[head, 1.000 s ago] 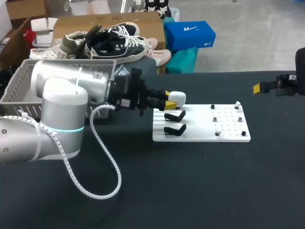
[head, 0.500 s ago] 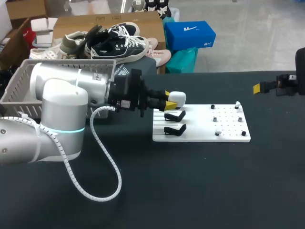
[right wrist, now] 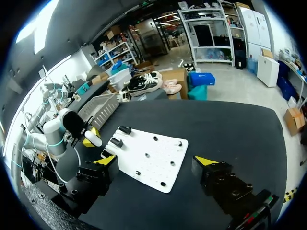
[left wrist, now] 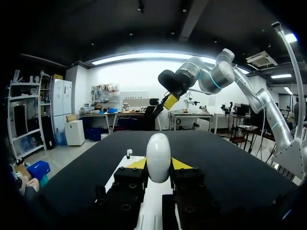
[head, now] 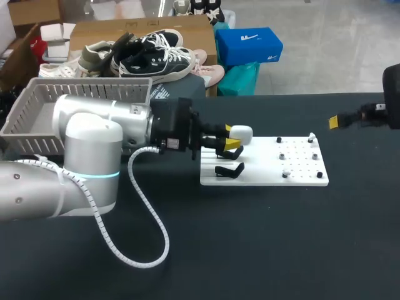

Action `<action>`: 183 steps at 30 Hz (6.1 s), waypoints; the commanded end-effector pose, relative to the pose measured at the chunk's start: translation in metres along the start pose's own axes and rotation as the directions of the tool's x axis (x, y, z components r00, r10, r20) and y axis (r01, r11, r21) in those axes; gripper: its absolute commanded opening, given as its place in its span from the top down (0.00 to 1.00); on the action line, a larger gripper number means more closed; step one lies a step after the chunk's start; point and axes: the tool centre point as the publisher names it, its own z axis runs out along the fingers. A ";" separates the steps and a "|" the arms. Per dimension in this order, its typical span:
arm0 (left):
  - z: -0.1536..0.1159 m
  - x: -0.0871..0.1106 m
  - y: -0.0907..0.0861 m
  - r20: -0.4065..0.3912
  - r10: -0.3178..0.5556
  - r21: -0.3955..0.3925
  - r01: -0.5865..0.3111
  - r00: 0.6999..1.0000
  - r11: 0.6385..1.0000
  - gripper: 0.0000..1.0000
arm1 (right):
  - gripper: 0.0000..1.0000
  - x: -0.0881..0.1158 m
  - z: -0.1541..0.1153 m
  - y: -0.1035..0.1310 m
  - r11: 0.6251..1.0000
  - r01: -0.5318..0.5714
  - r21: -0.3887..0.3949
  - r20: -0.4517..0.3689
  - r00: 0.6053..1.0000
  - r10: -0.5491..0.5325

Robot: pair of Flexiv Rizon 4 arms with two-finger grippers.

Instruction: Pick up each earbud case from the left stands, insert the matching earbuds, close the lid, and place the case in the box.

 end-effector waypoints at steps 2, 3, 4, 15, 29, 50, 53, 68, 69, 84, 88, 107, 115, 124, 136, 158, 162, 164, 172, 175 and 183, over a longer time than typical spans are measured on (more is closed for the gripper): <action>0.003 0.004 0.001 0.005 -0.001 0.018 0.001 1.000 1.000 1.00 | 0.00 0.011 -0.010 0.034 0.997 0.056 0.056 0.002 0.998 -0.056; 0.003 0.004 0.000 0.006 -0.001 0.019 0.001 1.000 1.000 1.00 | 0.00 0.012 -0.009 0.040 0.997 0.065 0.051 0.001 0.998 -0.065; 0.003 0.004 0.000 0.009 -0.001 0.019 0.000 1.000 1.000 1.00 | 0.00 0.013 -0.009 0.044 0.996 0.073 0.046 -0.001 0.997 -0.073; -0.001 0.006 -0.003 0.036 0.003 0.015 -0.004 0.999 1.000 1.00 | 0.00 0.024 0.003 0.095 0.989 0.150 0.014 -0.050 0.988 -0.149; 0.001 0.006 -0.006 0.049 0.006 0.047 -0.008 0.999 0.999 1.00 | 0.00 0.028 0.019 0.130 0.976 0.216 -0.023 -0.080 0.973 -0.217; 0.001 0.006 -0.006 0.049 0.006 0.047 -0.008 0.999 0.999 1.00 | 0.00 0.016 0.074 0.142 0.974 0.227 -0.014 -0.189 0.956 -0.226; 0.001 0.006 -0.006 0.049 0.006 0.047 -0.008 0.999 0.999 1.00 | 0.00 0.015 0.079 0.143 0.973 0.231 -0.016 -0.199 0.953 -0.230; 0.001 0.006 -0.006 0.049 0.006 0.047 -0.008 0.999 0.999 1.00 | 0.00 0.011 0.103 0.143 0.972 0.234 -0.009 -0.241 0.943 -0.229; 0.001 0.006 -0.006 0.049 0.006 0.047 -0.008 0.999 0.999 1.00 | 0.00 0.011 0.104 0.142 0.972 0.233 -0.007 -0.242 0.943 -0.228; 0.001 0.006 -0.006 0.049 0.006 0.047 -0.008 0.999 0.999 1.00 | 0.00 0.008 0.114 0.136 0.974 0.226 0.008 -0.255 0.942 -0.216; 0.001 0.006 -0.006 0.049 0.006 0.047 -0.008 0.999 0.999 1.00 | 0.00 0.008 0.115 0.133 0.975 0.222 0.012 -0.258 0.942 -0.212; 0.001 0.006 -0.006 0.049 0.006 0.047 -0.008 0.999 0.999 1.00 | 0.00 0.005 0.119 0.131 0.976 0.218 0.014 -0.261 0.943 -0.207; 0.001 0.006 -0.006 0.049 0.006 0.047 -0.008 0.999 0.999 1.00 | 0.00 0.001 0.119 0.132 0.975 0.220 0.016 -0.256 0.944 -0.209; 0.001 0.006 -0.006 0.049 0.006 0.047 -0.008 0.999 0.999 1.00 | 0.00 -0.010 0.119 0.130 0.978 0.206 0.016 -0.247 0.949 -0.196; 0.001 0.006 -0.006 0.049 0.006 0.047 -0.008 0.999 0.999 1.00 | 0.00 -0.032 0.103 0.125 0.975 0.218 0.051 -0.199 0.958 -0.204; -0.001 0.000 -0.003 0.062 0.101 0.050 -0.104 0.993 0.993 1.00 | 0.00 -0.018 0.079 0.042 0.927 0.233 0.293 -0.278 0.949 -0.151; -0.001 0.000 -0.003 0.062 0.101 0.050 -0.104 0.993 0.993 1.00 | 0.00 -0.015 0.081 0.026 0.889 0.291 0.354 -0.312 0.933 -0.181; -0.001 0.000 -0.003 0.062 0.101 0.050 -0.104 0.993 0.993 1.00 | 0.00 -0.014 0.082 0.018 0.869 0.316 0.380 -0.330 0.924 -0.192; -0.001 0.000 -0.003 0.062 0.101 0.050 -0.104 0.993 0.993 1.00 | 0.00 -0.008 0.093 -0.007 0.787 0.434 0.439 -0.425 0.872 -0.244; -0.001 0.000 -0.003 0.062 0.101 0.050 -0.104 0.993 0.993 1.00 | 0.00 -0.005 0.100 -0.016 0.776 0.455 0.437 -0.457 0.855 -0.245; -0.001 0.000 -0.003 0.062 0.101 0.050 -0.104 0.993 0.993 1.00 | 0.11 -0.006 0.114 -0.030 0.752 0.489 0.442 -0.513 0.825 -0.235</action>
